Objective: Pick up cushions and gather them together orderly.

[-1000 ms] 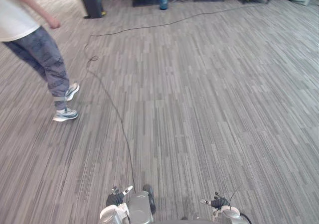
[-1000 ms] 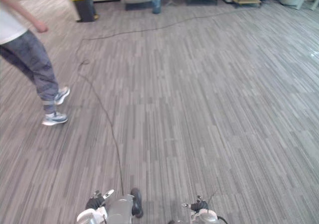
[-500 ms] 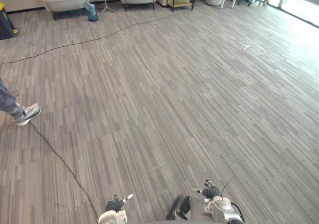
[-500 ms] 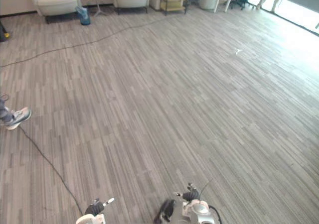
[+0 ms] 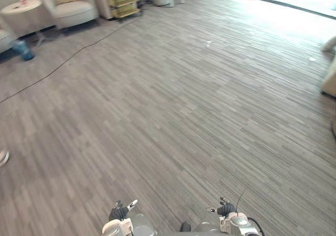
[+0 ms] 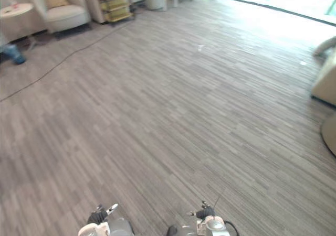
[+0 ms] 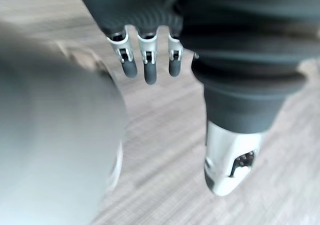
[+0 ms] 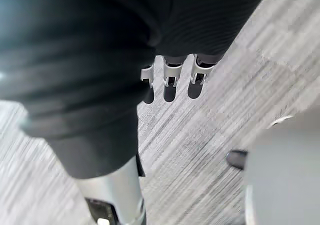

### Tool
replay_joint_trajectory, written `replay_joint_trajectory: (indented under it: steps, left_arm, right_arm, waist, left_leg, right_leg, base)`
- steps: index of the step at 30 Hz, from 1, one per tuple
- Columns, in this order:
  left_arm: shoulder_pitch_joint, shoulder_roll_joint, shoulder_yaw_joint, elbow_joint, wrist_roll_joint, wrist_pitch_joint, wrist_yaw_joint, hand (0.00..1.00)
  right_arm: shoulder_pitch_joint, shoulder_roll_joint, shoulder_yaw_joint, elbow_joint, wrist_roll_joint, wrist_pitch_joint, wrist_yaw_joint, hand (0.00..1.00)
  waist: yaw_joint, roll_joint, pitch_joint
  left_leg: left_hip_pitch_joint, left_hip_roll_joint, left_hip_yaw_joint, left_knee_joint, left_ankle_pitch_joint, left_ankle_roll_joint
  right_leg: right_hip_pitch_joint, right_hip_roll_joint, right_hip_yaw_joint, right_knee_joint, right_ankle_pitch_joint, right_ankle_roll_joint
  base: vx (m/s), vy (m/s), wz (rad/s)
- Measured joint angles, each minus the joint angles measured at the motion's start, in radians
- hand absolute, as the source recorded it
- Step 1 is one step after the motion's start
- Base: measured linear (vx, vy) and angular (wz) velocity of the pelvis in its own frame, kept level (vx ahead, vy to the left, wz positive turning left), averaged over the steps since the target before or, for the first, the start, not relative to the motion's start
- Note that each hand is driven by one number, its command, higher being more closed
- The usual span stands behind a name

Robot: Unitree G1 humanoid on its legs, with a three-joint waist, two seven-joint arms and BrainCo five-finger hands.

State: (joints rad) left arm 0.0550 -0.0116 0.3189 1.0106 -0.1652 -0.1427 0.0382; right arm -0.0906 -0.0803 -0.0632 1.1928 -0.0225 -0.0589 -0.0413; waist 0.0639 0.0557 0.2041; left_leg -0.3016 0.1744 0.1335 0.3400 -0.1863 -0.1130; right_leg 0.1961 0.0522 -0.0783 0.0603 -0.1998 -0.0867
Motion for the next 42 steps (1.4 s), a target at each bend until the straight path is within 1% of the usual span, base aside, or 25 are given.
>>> replay_joint_trajectory:
  steps: [1, 2, 3, 6, 7, 8, 10, 12, 14, 16, 18, 19, 20, 22, 24, 25, 26, 27, 30, 32, 35, 37, 39, 40, 42]
  left_arm:
    - [0.000, -0.003, -0.001, 0.001, -0.006, 0.002, 0.001, 0.00]
    - [0.002, 0.000, 0.000, 0.002, -0.012, 0.003, 0.001, 0.00]
    - [0.005, 0.005, 0.002, 0.001, -0.011, 0.003, 0.000, 0.00]
    - [-0.005, 0.028, 0.008, 0.022, -0.006, 0.005, 0.001, 0.00]
    - [-0.009, 0.042, -0.004, 0.031, -0.004, 0.006, 0.003, 0.00]
    - [-0.018, 0.049, -0.008, 0.042, -0.001, 0.008, 0.004, 0.00]
    - [-0.017, 0.055, -0.060, 0.079, 0.018, 0.022, 0.008, 0.00]
    - [-0.016, 0.056, -0.109, 0.083, 0.038, 0.020, 0.008, 0.00]
    - [-0.024, 0.053, -0.130, 0.091, 0.046, 0.021, 0.007, 0.00]
    - [-0.029, 0.058, -0.144, 0.102, 0.058, 0.025, 0.005, 0.00]
    - [-0.020, 0.073, -0.140, 0.102, 0.065, 0.024, 0.006, 0.00]
    - [-0.012, 0.069, -0.127, 0.102, 0.064, 0.024, 0.007, 0.00]
    - [-0.007, 0.049, -0.099, 0.101, 0.067, 0.023, 0.005, 0.00]
    - [0.000, 0.036, -0.091, 0.101, 0.067, 0.021, 0.003, 0.00]
    - [-0.004, 0.008, -0.070, 0.103, 0.077, 0.023, 0.002, 0.00]
    - [-0.005, 0.006, -0.070, 0.102, 0.077, 0.022, 0.001, 0.00]
    - [-0.007, 0.010, -0.067, 0.094, 0.077, 0.019, 0.001, 0.00]
    - [-0.004, 0.020, -0.063, 0.080, 0.077, 0.017, 0.002, 0.00]
    - [-0.004, 0.028, -0.059, 0.051, 0.076, 0.015, 0.003, 0.00]
    - [-0.003, 0.027, -0.059, 0.027, 0.072, 0.011, 0.003, 0.00]
    - [-0.009, 0.022, -0.062, 0.014, 0.045, 0.009, 0.002, 0.00]
    - [-0.005, 0.033, -0.058, 0.001, 0.045, 0.009, 0.002, 0.00]
    - [-0.012, 0.031, -0.041, 0.007, 0.046, 0.014, 0.002, 0.00]
    - [-0.024, 0.036, -0.040, 0.029, 0.046, 0.016, 0.004, 0.00]
    - [-0.034, 0.060, -0.077, 0.060, 0.049, 0.022, 0.006, 0.00]
  right_arm:
    - [0.001, -0.003, 0.010, 0.001, 0.000, 0.000, 0.000, 0.00]
    - [0.005, -0.002, 0.034, 0.002, 0.001, 0.000, 0.001, 0.00]
    - [0.008, 0.005, 0.036, 0.001, 0.001, 0.000, 0.002, 0.00]
    - [0.014, 0.040, 0.046, 0.004, -0.001, -0.006, 0.009, 0.00]
    - [0.003, 0.046, 0.045, 0.004, -0.002, -0.010, 0.014, 0.00]
    - [0.000, 0.048, 0.037, 0.003, -0.005, -0.012, 0.018, 0.00]
    - [0.002, 0.038, 0.027, -0.002, -0.019, -0.023, 0.023, 0.00]
    - [0.000, 0.035, 0.029, -0.010, -0.026, -0.033, 0.022, 0.00]
    - [0.000, 0.031, 0.029, -0.046, -0.029, -0.034, 0.023, 0.00]
    - [-0.009, 0.021, 0.029, -0.075, -0.028, -0.030, 0.023, 0.00]
    - [-0.001, 0.014, 0.028, -0.073, -0.028, -0.020, 0.022, 0.00]
    - [0.008, 0.007, 0.020, -0.073, -0.015, -0.020, 0.024, 0.00]
    - [0.005, -0.005, 0.023, -0.073, -0.021, -0.020, 0.023, 0.00]
    - [0.003, -0.022, 0.027, -0.071, -0.027, -0.020, 0.025, 0.00]
    - [0.001, -0.040, 0.033, -0.074, -0.026, -0.019, 0.023, 0.00]
    - [0.000, -0.042, 0.039, -0.070, -0.027, -0.018, 0.021, 0.00]
    - [0.000, -0.042, 0.046, -0.056, -0.027, -0.011, 0.019, 0.00]
    - [0.000, -0.037, 0.067, -0.034, -0.026, -0.009, 0.018, 0.00]
    - [0.003, -0.028, 0.076, -0.018, -0.025, -0.007, 0.013, 0.00]
    - [0.001, -0.018, 0.067, -0.015, -0.021, -0.001, 0.007, 0.00]
    - [0.002, -0.010, 0.072, -0.008, -0.019, -0.001, 0.003, 0.00]
    - [0.003, 0.009, 0.077, 0.003, -0.019, 0.001, 0.003, 0.00]
    - [0.005, 0.023, 0.078, 0.002, -0.020, -0.002, 0.007, 0.00]
    - [-0.010, 0.027, 0.077, 0.003, -0.020, -0.005, 0.015, 0.00]
    - [-0.008, 0.032, 0.069, 0.001, -0.022, -0.011, 0.022, 0.00]
  waist:
    - [0.001, 0.009, -0.005]
    - [0.006, 0.008, -0.008]
    - [0.007, 0.001, -0.026]
    - [0.001, -0.045, -0.055]
    - [-0.001, -0.064, -0.051]
    - [-0.004, -0.070, -0.041]
    - [-0.021, -0.065, -0.036]
    - [-0.028, -0.049, -0.037]
    - [-0.043, -0.044, -0.034]
    - [-0.072, -0.046, -0.019]
    - [-0.075, -0.078, -0.009]
    - [-0.081, -0.078, -0.011]
    - [-0.084, -0.053, -0.025]
    - [-0.081, -0.027, -0.046]
    - [-0.083, 0.031, -0.033]
    - [-0.081, 0.042, -0.030]
    - [-0.076, 0.048, -0.020]
    - [-0.071, 0.027, -0.011]
    - [-0.064, 0.002, -0.014]
    - [-0.048, -0.003, -0.010]
    - [-0.020, 0.005, -0.004]
    - [0.000, -0.018, -0.029]
    - [-0.009, -0.025, -0.040]
    - [-0.007, -0.042, -0.034]
    - [-0.019, -0.065, -0.033]
  left_leg:
    - [-0.020, 0.001, -0.010, -0.080, 0.022, -0.009]
    - [-0.027, 0.006, -0.011, -0.058, 0.110, 0.005]
    - [-0.035, -0.001, -0.008, -0.006, 0.135, 0.012]
    - [-0.024, -0.011, 0.051, 0.119, 0.049, 0.062]
    - [0.031, -0.032, 0.086, 0.104, 0.011, 0.073]
    - [0.085, -0.052, 0.104, 0.088, -0.002, 0.078]
    - [0.299, -0.093, 0.130, -0.018, -0.034, 0.102]
    - [0.440, -0.098, 0.154, -0.143, -0.031, 0.103]
    - [0.515, -0.096, 0.164, -0.215, -0.031, 0.103]
    - [0.589, -0.099, 0.163, -0.284, -0.031, 0.103]
    - [0.672, -0.135, 0.158, -0.313, -0.043, 0.087]
    - [0.708, -0.138, 0.152, -0.316, -0.056, 0.078]
    - [0.733, -0.114, 0.142, -0.284, -0.060, 0.076]
    - [0.637, -0.061, 0.106, -0.035, -0.059, 0.073]
    - [0.456, 0.079, 0.077, 0.426, 0.081, -0.058]
    - [0.412, 0.122, 0.084, 0.556, 0.079, -0.063]
    - [0.363, 0.176, 0.113, 0.706, 0.032, -0.033]
    - [0.325, 0.183, 0.131, 0.748, -0.009, -0.028]
    - [0.161, 0.149, 0.170, 0.613, -0.080, 0.021]
    - [0.076, 0.072, 0.131, 0.328, -0.075, 0.019]
    - [0.009, -0.007, 0.049, -0.109, 0.085, 0.001]
    - [-0.003, -0.019, 0.052, -0.013, 0.170, 0.031]
    - [-0.023, -0.024, 0.055, 0.074, 0.104, 0.081]
    - [0.030, -0.033, 0.088, 0.071, 0.069, 0.098]
    - [0.144, -0.084, 0.114, 0.046, 0.010, 0.119]
  right_leg:
    - [0.020, 0.002, 0.024, -0.016, -0.010, 0.017]
    - [0.068, -0.010, 0.076, -0.029, -0.040, 0.043]
    - [0.080, -0.029, 0.098, -0.019, -0.061, 0.052]
    - [-0.059, -0.081, 0.109, 0.343, -0.096, 0.076]
    - [-0.164, -0.129, 0.082, 0.594, -0.038, 0.179]
    - [-0.217, -0.166, 0.058, 0.733, -0.004, 0.213]
    - [-0.250, -0.260, -0.111, 0.887, -0.047, 0.138]
    - [-0.298, -0.270, -0.257, 0.773, -0.105, 0.090]
    - [-0.387, -0.241, -0.327, 0.564, -0.089, 0.090]
    - [-0.456, -0.197, -0.346, 0.223, 0.079, 0.118]
    - [-0.476, -0.207, -0.329, 0.104, 0.167, 0.125]
    - [-0.474, -0.201, -0.289, 0.120, 0.230, 0.081]
    - [-0.485, -0.182, -0.261, 0.209, 0.273, 0.043]
    - [-0.506, -0.173, -0.255, 0.313, 0.193, -0.002]
    - [-0.427, -0.102, -0.262, 0.320, 0.097, -0.023]
    - [-0.391, -0.075, -0.257, 0.308, 0.073, -0.033]
    - [-0.304, -0.036, -0.237, 0.271, 0.049, -0.042]
    - [-0.225, -0.026, -0.224, 0.225, 0.035, -0.044]
    - [-0.077, 0.001, -0.159, 0.081, 0.049, -0.017]
    - [-0.027, -0.001, -0.119, 0.022, 0.047, -0.006]
    - [0.063, -0.006, -0.021, -0.046, 0.005, 0.040]
    - [0.087, -0.046, 0.044, -0.027, -0.049, 0.076]
    - [0.019, -0.066, 0.052, 0.134, -0.066, 0.100]
    - [-0.093, -0.098, 0.041, 0.427, -0.060, 0.129]
    - [-0.234, -0.200, -0.007, 0.822, 0.042, 0.216]
  base:
    - [0.63, 0.442, -1.19]
    - [0.58, 0.397, -1.02]
    - [0.87, 0.508, -1.07]
    - [0.63, 0.340, -0.76]
    - [0.59, 0.335, -0.55]
    - [0.46, 0.243, -0.37]
    - [0.58, 0.215, -0.13]
    - [0.62, 0.148, -0.08]
    - [0.56, 0.047, 0.01]
    - [0.65, -0.034, 0.23]
    - [0.55, -0.102, 0.28]
    - [0.80, -0.179, 0.22]
    - [0.69, -0.184, 0.07]
    - [0.58, -0.227, -0.05]
    - [0.69, -0.253, -0.16]
    - [0.75, -0.177, -0.45]
    - [0.72, -0.131, -0.56]
    - [0.68, -0.127, -0.58]
    - [0.49, -0.071, -0.50]
    - [0.44, 0.059, -0.77]
    - [0.51, 0.204, -0.93]
    - [0.61, 0.311, -0.92]
    - [0.63, 0.295, -0.62]
    - [0.62, 0.293, -0.48]
    - [0.63, 0.257, 0.00]
